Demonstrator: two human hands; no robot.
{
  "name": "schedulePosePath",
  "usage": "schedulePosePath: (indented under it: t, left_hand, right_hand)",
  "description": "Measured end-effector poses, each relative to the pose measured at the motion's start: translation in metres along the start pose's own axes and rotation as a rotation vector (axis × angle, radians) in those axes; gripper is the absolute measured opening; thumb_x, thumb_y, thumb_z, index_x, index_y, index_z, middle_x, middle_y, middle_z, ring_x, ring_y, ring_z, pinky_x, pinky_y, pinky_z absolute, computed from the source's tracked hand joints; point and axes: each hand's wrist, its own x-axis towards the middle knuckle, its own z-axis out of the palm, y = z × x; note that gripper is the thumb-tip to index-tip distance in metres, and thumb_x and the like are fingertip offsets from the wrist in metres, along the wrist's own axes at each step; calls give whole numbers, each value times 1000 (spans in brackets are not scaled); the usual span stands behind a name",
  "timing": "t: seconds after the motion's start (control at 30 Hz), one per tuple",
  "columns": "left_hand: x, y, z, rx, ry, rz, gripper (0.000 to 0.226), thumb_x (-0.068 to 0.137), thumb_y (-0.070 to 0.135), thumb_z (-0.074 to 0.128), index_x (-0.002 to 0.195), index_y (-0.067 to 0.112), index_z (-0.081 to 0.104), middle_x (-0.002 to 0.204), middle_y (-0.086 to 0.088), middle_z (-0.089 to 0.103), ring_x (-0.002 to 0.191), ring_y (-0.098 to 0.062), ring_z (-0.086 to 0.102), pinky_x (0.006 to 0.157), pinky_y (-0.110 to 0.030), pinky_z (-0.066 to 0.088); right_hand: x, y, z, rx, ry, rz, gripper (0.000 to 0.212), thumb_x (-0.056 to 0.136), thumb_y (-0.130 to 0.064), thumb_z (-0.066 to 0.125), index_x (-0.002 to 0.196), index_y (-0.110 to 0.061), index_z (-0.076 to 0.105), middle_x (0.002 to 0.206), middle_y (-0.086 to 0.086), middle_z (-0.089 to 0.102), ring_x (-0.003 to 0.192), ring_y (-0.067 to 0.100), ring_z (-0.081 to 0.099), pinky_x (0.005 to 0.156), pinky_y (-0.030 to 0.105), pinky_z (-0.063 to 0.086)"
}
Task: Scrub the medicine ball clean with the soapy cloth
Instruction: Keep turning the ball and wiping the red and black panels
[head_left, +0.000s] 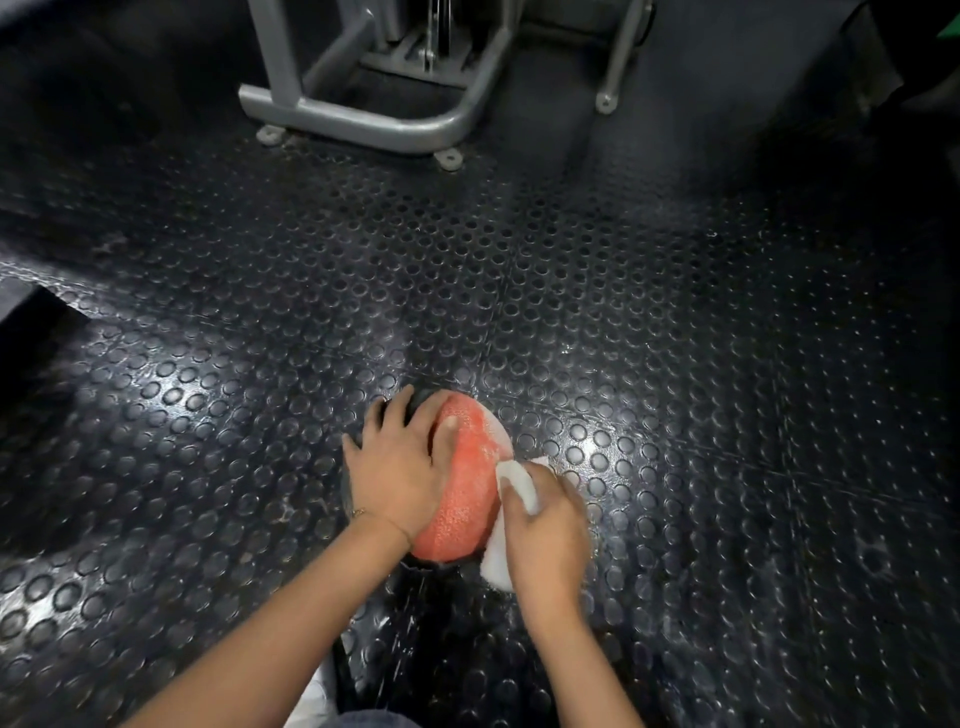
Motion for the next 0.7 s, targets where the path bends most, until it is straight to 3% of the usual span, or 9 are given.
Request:
schedulePosePath:
  t: [0.1, 0.3, 0.43, 0.6, 0.7]
  left_hand:
    - [-4, -5, 6, 9, 92, 30, 68, 84, 58, 7, 135, 35, 46, 145, 1, 41, 134, -27, 32, 103, -61, 31]
    - [-11, -11, 10, -10, 154, 57, 58, 89, 51, 19, 131, 29, 54, 138, -6, 49, 127, -30, 41, 97, -58, 38]
    - [-17, -5, 14, 37, 131, 64, 53, 91, 47, 23, 130, 29, 54, 135, -7, 51, 123, -31, 44, 92, -60, 41]
    - [-16, -6, 16, 65, 121, 132, 50, 92, 47, 25, 128, 31, 56, 134, -6, 52, 124, -32, 45, 94, -62, 39]
    - [-19, -8, 16, 76, 126, 143, 50, 91, 46, 27, 128, 30, 56, 135, -7, 52, 124, -33, 45, 94, -63, 39]
  right_hand:
    - [12, 2, 4, 44, -28, 91, 25, 89, -27, 55, 113, -22, 61, 104, 0, 62, 89, 17, 58, 70, 27, 48]
    - [-10, -4, 2, -25, -15, -69, 29, 86, -20, 58, 114, -27, 62, 110, -4, 56, 105, 17, 49, 76, 25, 41]
    - [9, 4, 5, 25, 0, 76, 26, 87, -27, 57, 112, -24, 62, 104, 2, 63, 96, 23, 59, 74, 33, 51]
    - [-9, 2, 0, 14, 33, -3, 25, 85, -22, 60, 109, -29, 64, 101, -7, 55, 97, 13, 49, 74, 28, 43]
    - [-2, 9, 2, 57, 24, 53, 24, 86, -24, 59, 109, -25, 64, 100, -2, 61, 94, 19, 57, 73, 30, 48]
